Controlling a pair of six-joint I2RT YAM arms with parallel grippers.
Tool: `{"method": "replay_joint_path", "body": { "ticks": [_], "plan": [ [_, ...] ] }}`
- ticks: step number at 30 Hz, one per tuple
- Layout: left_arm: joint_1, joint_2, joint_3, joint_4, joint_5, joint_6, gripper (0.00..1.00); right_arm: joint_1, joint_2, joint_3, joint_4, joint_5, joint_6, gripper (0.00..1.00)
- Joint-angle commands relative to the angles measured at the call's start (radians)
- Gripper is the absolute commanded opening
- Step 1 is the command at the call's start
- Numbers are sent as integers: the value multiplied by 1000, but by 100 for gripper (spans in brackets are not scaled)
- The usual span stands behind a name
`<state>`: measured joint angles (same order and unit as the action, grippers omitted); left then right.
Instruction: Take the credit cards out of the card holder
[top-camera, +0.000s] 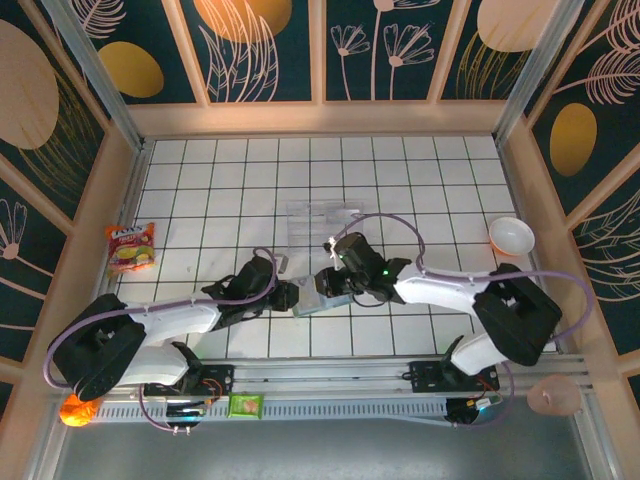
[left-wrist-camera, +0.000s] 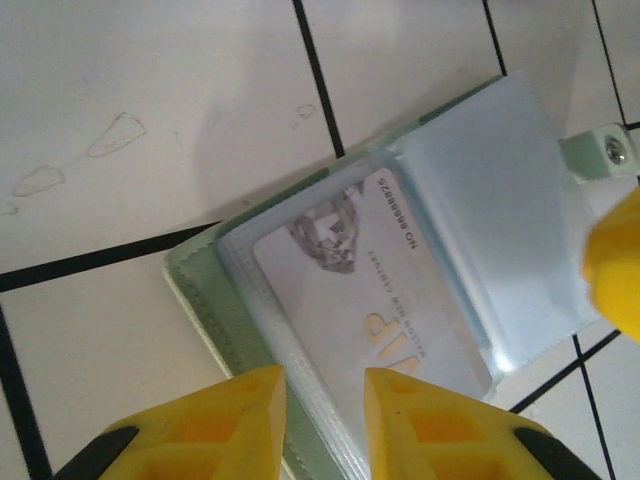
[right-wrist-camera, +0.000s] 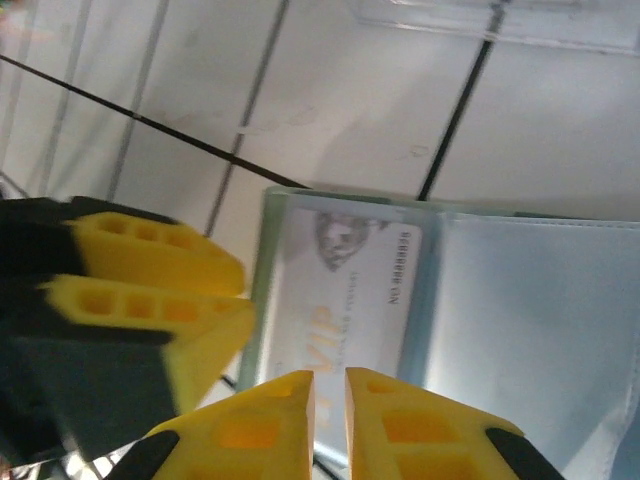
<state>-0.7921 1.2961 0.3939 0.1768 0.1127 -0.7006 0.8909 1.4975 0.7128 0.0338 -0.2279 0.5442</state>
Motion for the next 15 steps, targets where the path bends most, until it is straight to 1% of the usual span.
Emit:
{"method": "replay_joint_path", "body": {
  "ticks": [1, 4, 9, 12, 15],
  "plan": [
    [5, 33, -4, 40, -23, -10, 26, -23, 59, 9, -46, 94, 13, 15],
    [5, 73, 18, 58, -21, 5, 26, -22, 78, -25, -84, 154, 39, 14],
    [15, 136, 54, 50, -33, 43, 20, 12, 32, -102, -121, 209, 126, 12],
    [19, 145, 63, 47, -31, 57, 19, 49, -14, -115, -135, 240, 172, 13],
    [22, 112, 66, 21, -39, 65, 19, 73, -54, -90, -165, 298, 177, 16]
  ]
}}
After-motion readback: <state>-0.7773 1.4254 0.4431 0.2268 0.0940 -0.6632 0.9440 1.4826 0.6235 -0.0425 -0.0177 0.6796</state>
